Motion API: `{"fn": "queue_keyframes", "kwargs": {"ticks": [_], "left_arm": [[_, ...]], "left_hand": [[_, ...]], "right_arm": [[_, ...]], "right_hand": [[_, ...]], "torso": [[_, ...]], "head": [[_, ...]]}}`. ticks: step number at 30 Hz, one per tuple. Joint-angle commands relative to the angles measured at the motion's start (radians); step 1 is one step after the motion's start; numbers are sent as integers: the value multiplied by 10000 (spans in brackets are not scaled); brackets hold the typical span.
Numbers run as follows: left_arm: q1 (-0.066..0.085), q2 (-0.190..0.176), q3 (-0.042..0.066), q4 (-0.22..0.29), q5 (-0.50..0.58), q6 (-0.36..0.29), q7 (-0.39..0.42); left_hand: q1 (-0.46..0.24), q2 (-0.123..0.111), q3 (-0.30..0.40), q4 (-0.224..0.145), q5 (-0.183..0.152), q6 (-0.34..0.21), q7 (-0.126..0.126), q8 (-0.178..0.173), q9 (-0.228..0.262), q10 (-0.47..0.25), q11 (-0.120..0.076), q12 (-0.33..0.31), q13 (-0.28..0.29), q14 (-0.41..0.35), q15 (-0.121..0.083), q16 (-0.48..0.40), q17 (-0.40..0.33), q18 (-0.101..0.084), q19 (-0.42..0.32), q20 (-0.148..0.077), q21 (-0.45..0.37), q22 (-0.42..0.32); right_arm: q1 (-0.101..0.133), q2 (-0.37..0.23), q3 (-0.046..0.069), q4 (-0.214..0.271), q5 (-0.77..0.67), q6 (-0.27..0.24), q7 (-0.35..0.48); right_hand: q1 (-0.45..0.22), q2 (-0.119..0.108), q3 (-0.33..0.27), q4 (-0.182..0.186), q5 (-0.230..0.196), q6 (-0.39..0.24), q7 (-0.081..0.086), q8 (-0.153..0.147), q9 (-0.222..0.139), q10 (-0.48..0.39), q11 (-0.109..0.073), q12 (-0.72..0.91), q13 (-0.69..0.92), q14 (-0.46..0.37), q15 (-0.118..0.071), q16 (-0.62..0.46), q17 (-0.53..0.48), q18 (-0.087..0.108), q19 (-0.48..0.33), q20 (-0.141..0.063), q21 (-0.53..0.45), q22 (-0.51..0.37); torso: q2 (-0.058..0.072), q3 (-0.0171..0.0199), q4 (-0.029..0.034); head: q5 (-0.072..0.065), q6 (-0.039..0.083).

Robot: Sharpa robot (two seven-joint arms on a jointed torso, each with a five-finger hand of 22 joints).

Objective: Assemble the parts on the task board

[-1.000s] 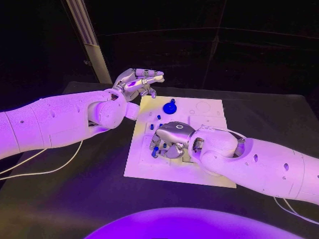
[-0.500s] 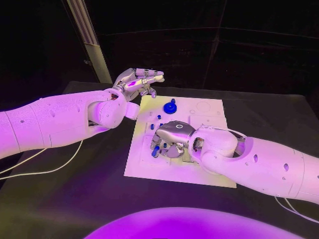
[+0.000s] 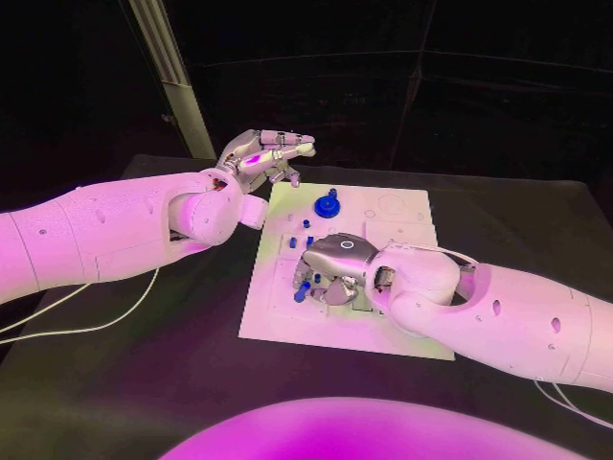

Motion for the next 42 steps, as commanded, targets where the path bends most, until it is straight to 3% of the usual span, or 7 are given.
{"fn": "queue_keyframes", "kwargs": {"ticks": [1,15,24,34,38,42], "left_arm": [[17,-5,6,0,16,126,11],[17,-18,5,9,16,141,-4],[18,-22,5,25,16,139,-10],[20,-37,5,55,16,160,-38],[20,-44,5,57,16,158,-43],[20,-48,5,59,16,157,-45]], "left_hand": [[38,12,-26,-8,25,-56,-24,34,-4,-58,-26,53,-11,32,36,38,-5,39,62,8,40,-6],[44,18,-29,-7,26,-71,-23,46,-3,-73,-25,65,-10,27,38,43,-11,38,65,11,46,-1],[44,18,-29,-7,26,-71,-23,46,-3,-73,-25,65,-10,27,38,43,-11,38,65,11,46,-1],[44,18,-29,-7,26,-71,-23,46,-3,-73,-25,65,-10,27,38,43,-11,38,65,11,46,-1],[44,18,-29,-7,26,-71,-23,46,-3,-73,-25,65,-10,27,38,43,-11,38,65,11,46,-1],[44,18,-29,-7,26,-71,-23,46,-3,-73,-25,65,-10,27,38,43,-11,38,65,11,46,-1]], "right_arm": [[9,-30,-1,50,-275,136,-146],[9,-37,-1,124,-582,168,-306],[10,219,0,105,-667,371,-273],[11,310,-1,144,-678,339,-203],[11,303,-2,140,-678,170,-176],[11,282,-2,138,-664,-33,-160]], "right_hand": [[26,63,78,-5,38,16,36,-6,14,148,-99,36,2,223,9,63,10,-98,-6,17,72,17],[-58,27,67,0,32,22,38,-10,17,150,-96,18,5,212,12,37,-35,-89,-30,22,60,-18],[-488,-191,-94,92,191,-178,73,-121,-22,-54,-36,-169,-28,178,65,-7,-113,-71,-132,75,2,-134],[-753,-344,-284,164,220,-315,81,-152,-44,-169,-7,-238,-37,181,100,15,-105,-52,-206,118,-58,-245],[-925,-482,-433,210,255,-617,154,-183,-91,-798,136,-504,-105,113,211,-119,-301,5,-410,198,-281,-627],[-993,-602,-738,190,307,-1298,276,-174,-130,-1675,297,-591,-85,-213,348,-680,-1008,208,-1003,310,-997,-1792]], "torso": [[-4,0,8],[1,-11,1],[0,-13,21],[-8,-13,1],[-4,-5,4],[-5,-5,9]], "head": [[-3,-2],[-22,-17],[-40,-25],[-35,-59],[-35,-45],[-47,-34]]}}
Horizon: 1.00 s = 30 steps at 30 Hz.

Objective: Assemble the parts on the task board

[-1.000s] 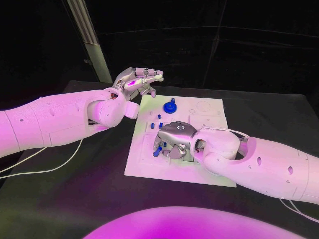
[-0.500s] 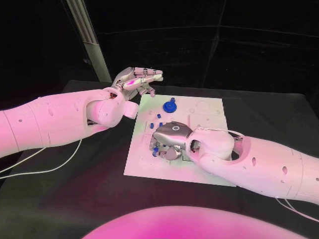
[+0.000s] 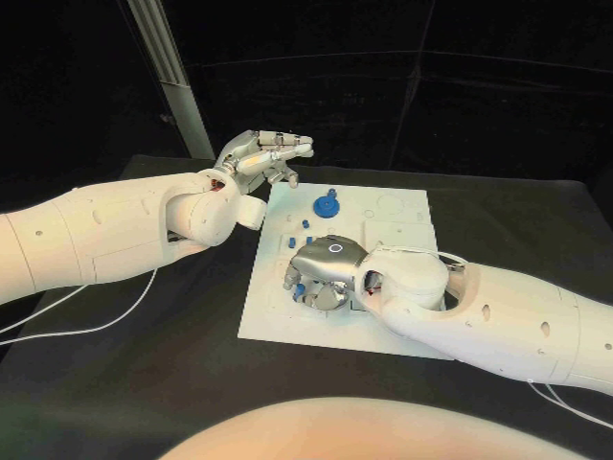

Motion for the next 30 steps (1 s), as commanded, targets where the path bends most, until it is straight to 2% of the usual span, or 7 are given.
{"fn": "queue_keyframes", "kwargs": {"ticks": [1,9,14,17,20,25,30], "left_arm": [[20,-10,7,23,16,124,14],[20,-35,7,20,16,122,8],[20,-66,7,24,16,122,5],[19,-92,6,34,16,118,-3],[19,-126,5,47,16,116,-5],[18,-181,0,74,16,112,-9],[17,-207,-9,91,16,102,-18]], "left_hand": [[44,18,-29,-7,27,-71,-23,52,-3,-74,-25,64,-10,27,38,44,-11,38,66,11,46,0],[44,18,-29,-7,27,-71,-23,52,-3,-74,-25,64,-10,27,38,44,-11,38,66,11,46,0],[44,18,-29,-7,27,-71,-23,52,-3,-74,-25,64,-10,27,38,44,-11,38,66,11,46,0],[44,18,-29,-7,27,-71,-23,52,-3,-74,-25,64,-10,27,38,44,-11,38,66,11,46,0],[44,18,-29,-7,27,-71,-23,52,-3,-74,-25,64,-10,27,38,44,-11,38,66,11,46,0],[44,18,-29,-7,27,-71,-23,52,-3,-74,-25,64,-10,27,38,44,-11,38,66,11,46,0],[44,18,-29,-7,27,-71,-23,52,-3,-74,-25,64,-10,27,38,44,-11,38,66,11,46,0]], "right_arm": [[14,-28,2,25,-46,-401,98],[13,-433,0,251,376,-1668,460],[18,-1195,3,744,1349,-2505,808],[64,-1963,7,1174,2651,-2903,864],[161,-2765,10,1540,4044,-3036,610],[241,-3942,8,1946,5146,-2641,-463],[259,-4678,3,2202,5306,-2172,-1632]], "right_hand": [[-110,-74,-320,-1,135,-592,119,-15,-14,-683,163,-2,24,-229,99,-358,-444,253,-458,93,-582,-936],[-128,-74,-2046,263,634,-1849,160,-6,4,-2102,258,517,106,-907,215,-1447,-2061,534,-1098,199,-1968,-2861],[-2,107,-2681,434,770,-1655,214,75,63,-1760,194,1210,225,-765,161,-1309,-2053,539,-898,151,-2093,-2995],[11,308,-2865,551,840,-1042,268,322,166,-727,128,1936,391,-266,91,-452,-1021,319,-170,115,-1279,-1709],[-136,459,-2975,764,924,-619,25,499,224,649,-190,2726,691,168,-120,437,133,62,627,-25,-186,20],[-868,185,-3805,1399,1683,-465,-368,748,260,1840,-600,4321,1815,328,-467,836,600,-80,1083,-443,492,978],[-1979,367,-4643,2660,2272,-287,-506,1179,370,2050,-746,6338,3767,474,-602,1350,1274,-234,1373,-562,1019,1827]], "torso": [[2,4,4],[-6,8,-11],[-30,-8,-24],[-40,-16,-26],[-88,-32,-73],[-163,-48,-219],[-216,-45,-343]], "head": [[-17,16],[-36,28],[-110,63],[-270,150],[-424,196],[-558,257],[-583,291]]}}
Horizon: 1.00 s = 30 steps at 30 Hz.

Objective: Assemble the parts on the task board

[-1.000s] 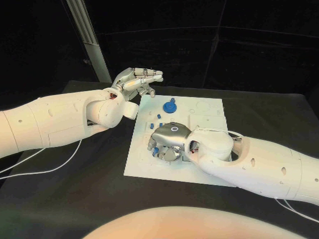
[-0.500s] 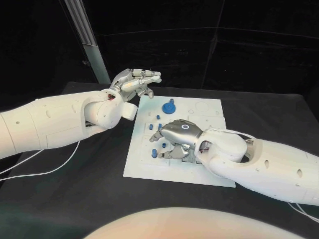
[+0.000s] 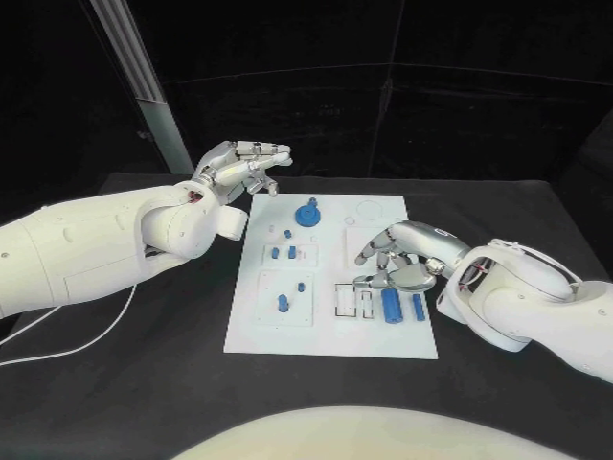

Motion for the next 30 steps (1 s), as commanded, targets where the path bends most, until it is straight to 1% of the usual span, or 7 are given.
{"fn": "queue_keyframes", "kwargs": {"ticks": [1,2,4,12,17,19,30], "left_arm": [[17,-15,-3,32,15,91,19],[17,-16,-5,34,15,91,16],[17,-15,-10,38,15,93,13],[16,-26,-23,55,15,91,3],[15,-36,-33,67,15,103,-1],[15,-42,-35,71,15,102,0],[14,-44,-42,79,15,112,-49]], "left_hand": [[44,17,-30,-7,26,-71,-23,53,-3,-74,-25,64,-10,27,38,44,-11,38,66,11,46,0],[44,17,-30,-7,26,-71,-23,53,-3,-74,-25,64,-10,27,38,44,-11,38,66,11,46,0],[44,17,-30,-7,26,-71,-23,53,-3,-74,-25,64,-10,27,38,44,-11,38,66,11,46,0],[44,17,-30,-7,26,-71,-23,53,-3,-74,-25,64,-10,27,38,44,-11,38,66,11,46,0],[44,17,-32,-7,26,-75,-22,57,-3,-78,-24,68,-10,25,38,45,-13,38,66,12,47,1],[45,17,-45,-3,25,-93,-19,76,-1,-96,-21,88,-8,17,41,50,-24,37,70,16,53,5],[42,20,-48,1,25,-93,-19,81,0,-96,-20,93,-7,16,42,50,-28,39,68,16,45,-2]], "right_arm": [[23,-399,-4,218,816,366,-1667],[24,-511,-5,262,700,417,-1941],[24,-671,-7,327,409,487,-2410],[13,-856,-15,346,-267,1001,-3857],[-74,-640,-20,254,-543,1474,-4379],[-113,-531,-21,205,-591,1547,-4444],[-248,65,-26,-21,-798,2012,-4835]], "right_hand": [[-366,-8,-413,602,260,100,-110,262,73,242,-61,1636,1827,439,-112,269,357,-85,98,-52,162,237],[-214,19,-662,916,340,85,-165,473,127,179,-64,2681,3058,449,-184,422,543,-97,122,-106,243,344],[-182,85,-934,940,319,90,-200,716,193,210,-93,3625,4256,468,-183,601,797,-126,146,-99,329,485],[-192,137,-1351,955,326,-57,-189,1094,287,169,-142,4341,5316,463,-164,730,972,-138,148,-99,393,593],[-407,198,-1615,969,161,-225,-196,1383,357,620,-153,5413,6757,644,-163,1432,2146,-240,339,-117,724,1203],[-411,204,-1641,969,106,-305,-181,1408,356,660,-137,5541,6939,654,-153,1493,2245,-250,352,-113,759,1262],[-352,234,-1699,962,80,-418,-167,1602,401,860,-117,6068,7676,684,-125,1694,2579,-273,375,-85,861,1430]], "torso": [[-65,-5,-136],[-78,-10,-157],[-91,-17,-173],[-75,-14,-161],[-61,-13,-142],[-62,-25,-139],[-43,-22,-130]], "head": [[-49,33],[-61,29],[-113,35],[-197,47],[-210,47],[-222,45],[-161,46]]}}
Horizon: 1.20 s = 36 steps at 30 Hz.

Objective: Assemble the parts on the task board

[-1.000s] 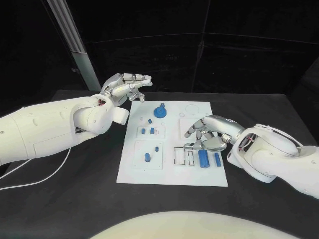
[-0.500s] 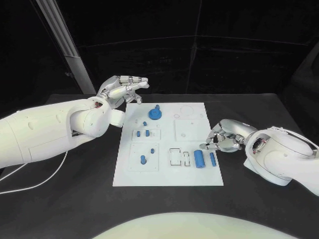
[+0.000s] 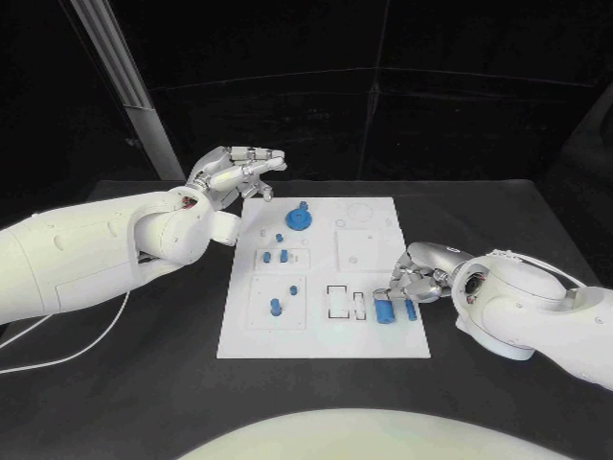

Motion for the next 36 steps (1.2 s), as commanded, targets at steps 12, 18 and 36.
{"fn": "queue_keyframes", "kwargs": {"ticks": [12,18,36], "left_arm": [[19,-14,4,9,15,121,-19],[19,-32,3,20,15,130,-27],[20,-101,3,66,15,157,-70]], "left_hand": [[42,20,-48,0,25,-57,18,35,0,-59,17,39,-8,16,42,50,-13,39,68,16,45,-2],[42,20,-48,0,25,-57,18,35,0,-59,17,39,-8,16,42,50,-13,39,68,16,45,-2],[19,12,-72,16,16,-73,22,48,0,-75,21,54,-7,14,45,59,-12,41,66,20,33,-12]], "right_arm": [[-45,293,-5,-55,-250,1342,-644],[-72,365,-8,-105,-497,1506,-768],[-224,489,-10,-26,-1060,1368,-876]], "right_hand": [[115,167,-120,-13,11,166,-113,486,231,105,-86,294,420,681,-50,169,610,-143,109,-40,154,209],[133,168,-129,-18,6,176,-120,511,249,74,-92,253,376,680,-55,173,617,-149,116,-44,170,240],[1422,668,227,-441,804,356,-246,885,545,133,-213,321,614,689,-151,237,751,-176,149,-115,274,432]], "torso": [[-4,-3,-2],[9,0,4],[18,-6,5]], "head": [[36,-50],[38,-47],[78,-50]]}}
